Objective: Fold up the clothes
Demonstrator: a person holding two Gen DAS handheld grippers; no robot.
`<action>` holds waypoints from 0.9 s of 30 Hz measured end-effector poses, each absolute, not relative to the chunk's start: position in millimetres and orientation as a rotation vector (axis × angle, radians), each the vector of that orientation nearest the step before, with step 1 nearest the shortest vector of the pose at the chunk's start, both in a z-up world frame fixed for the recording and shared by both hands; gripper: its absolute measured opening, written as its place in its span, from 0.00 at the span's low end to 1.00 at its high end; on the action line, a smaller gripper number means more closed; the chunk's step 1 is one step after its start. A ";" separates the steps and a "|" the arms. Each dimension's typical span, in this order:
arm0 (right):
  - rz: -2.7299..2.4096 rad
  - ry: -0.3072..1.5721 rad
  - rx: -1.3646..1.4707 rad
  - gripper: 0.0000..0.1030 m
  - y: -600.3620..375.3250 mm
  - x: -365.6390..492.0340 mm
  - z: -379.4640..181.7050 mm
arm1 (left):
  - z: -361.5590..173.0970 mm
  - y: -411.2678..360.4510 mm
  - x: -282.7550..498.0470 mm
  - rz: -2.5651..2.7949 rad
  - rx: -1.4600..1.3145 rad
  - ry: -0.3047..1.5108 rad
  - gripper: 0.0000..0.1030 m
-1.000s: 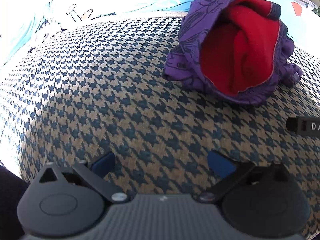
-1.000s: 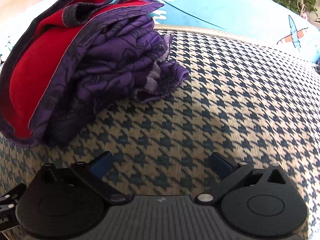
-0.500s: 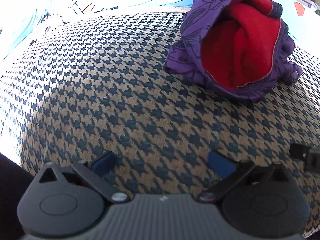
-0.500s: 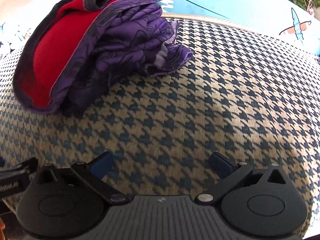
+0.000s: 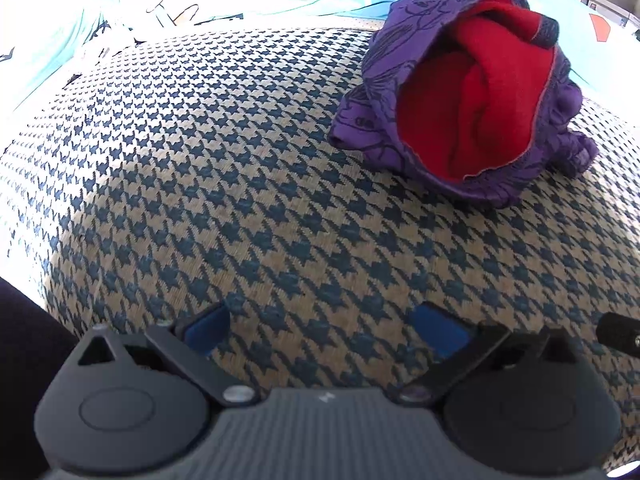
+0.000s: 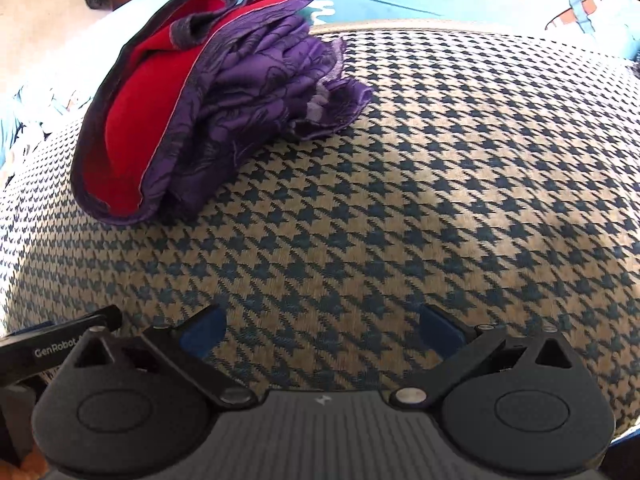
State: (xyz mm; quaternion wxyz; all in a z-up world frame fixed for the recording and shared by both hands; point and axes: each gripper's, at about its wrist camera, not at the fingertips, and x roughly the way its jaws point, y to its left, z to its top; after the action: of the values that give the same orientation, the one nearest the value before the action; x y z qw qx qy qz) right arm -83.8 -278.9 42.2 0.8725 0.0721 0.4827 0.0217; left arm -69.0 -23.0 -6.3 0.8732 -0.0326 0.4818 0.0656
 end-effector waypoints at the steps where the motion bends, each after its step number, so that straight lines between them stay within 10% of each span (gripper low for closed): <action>1: 0.043 1.000 0.144 1.00 -274.4 -79.6 40.7 | -4.8 -25.6 -67.8 0.126 -0.071 1.007 1.00; 27: 0.044 0.940 0.075 1.00 -261.7 -82.4 48.1 | 19.0 -57.9 -84.5 0.068 0.023 0.935 1.00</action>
State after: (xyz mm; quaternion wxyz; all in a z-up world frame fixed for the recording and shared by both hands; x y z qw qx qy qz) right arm -82.4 -261.7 48.1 0.8907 0.0361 0.4526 0.0212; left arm -84.5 -57.9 19.0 0.8920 0.0112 0.4507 0.0328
